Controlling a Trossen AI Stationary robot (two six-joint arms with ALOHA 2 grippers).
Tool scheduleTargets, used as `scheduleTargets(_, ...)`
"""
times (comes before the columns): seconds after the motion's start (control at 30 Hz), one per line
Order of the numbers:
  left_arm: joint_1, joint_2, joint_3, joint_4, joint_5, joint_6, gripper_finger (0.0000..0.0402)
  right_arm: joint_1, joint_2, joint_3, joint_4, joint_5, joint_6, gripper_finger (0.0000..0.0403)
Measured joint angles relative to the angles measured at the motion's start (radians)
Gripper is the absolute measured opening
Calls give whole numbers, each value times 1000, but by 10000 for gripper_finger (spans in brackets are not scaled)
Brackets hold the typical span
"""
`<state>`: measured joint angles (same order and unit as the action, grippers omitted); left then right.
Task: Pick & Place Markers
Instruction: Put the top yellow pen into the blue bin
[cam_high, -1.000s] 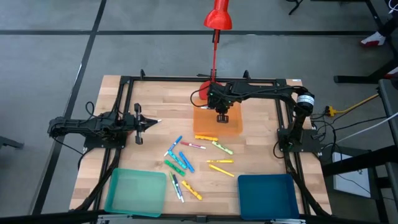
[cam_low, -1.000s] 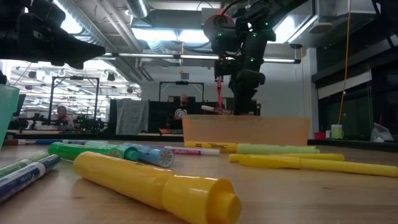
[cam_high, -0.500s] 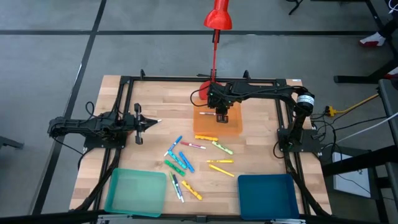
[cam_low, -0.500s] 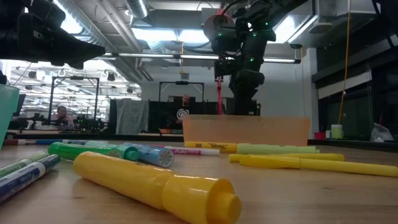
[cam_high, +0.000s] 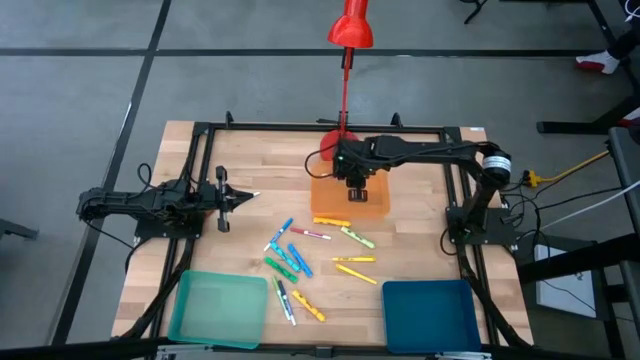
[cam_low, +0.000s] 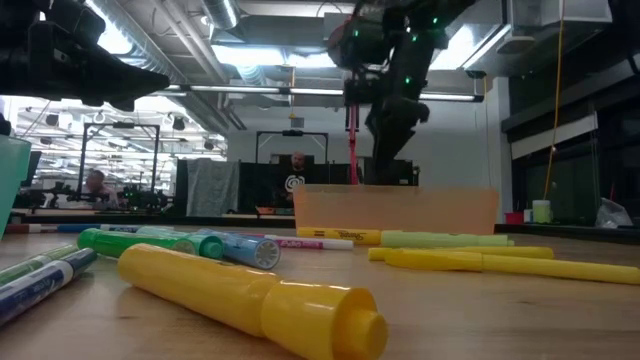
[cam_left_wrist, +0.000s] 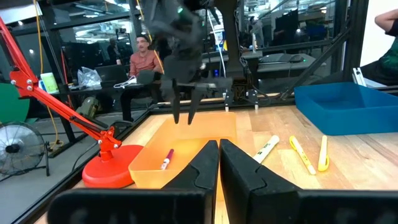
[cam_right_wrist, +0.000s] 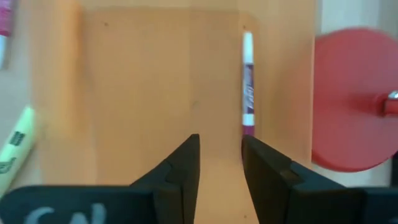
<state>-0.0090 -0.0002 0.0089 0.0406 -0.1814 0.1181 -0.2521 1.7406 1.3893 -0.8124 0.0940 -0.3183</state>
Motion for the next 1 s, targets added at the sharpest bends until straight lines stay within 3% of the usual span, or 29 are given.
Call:
scheduleTargets(0.4,0,0,0,0,0,0,11,152,-103,0,-4,2,123,117)
scheduleTargets(0.73,0,0,0,0,0,0,8,285,-120,0,-24,2,138,117)
scheduleTargets(1.0,0,0,0,0,0,0,12,351,-120,0,-30,1,240,117)
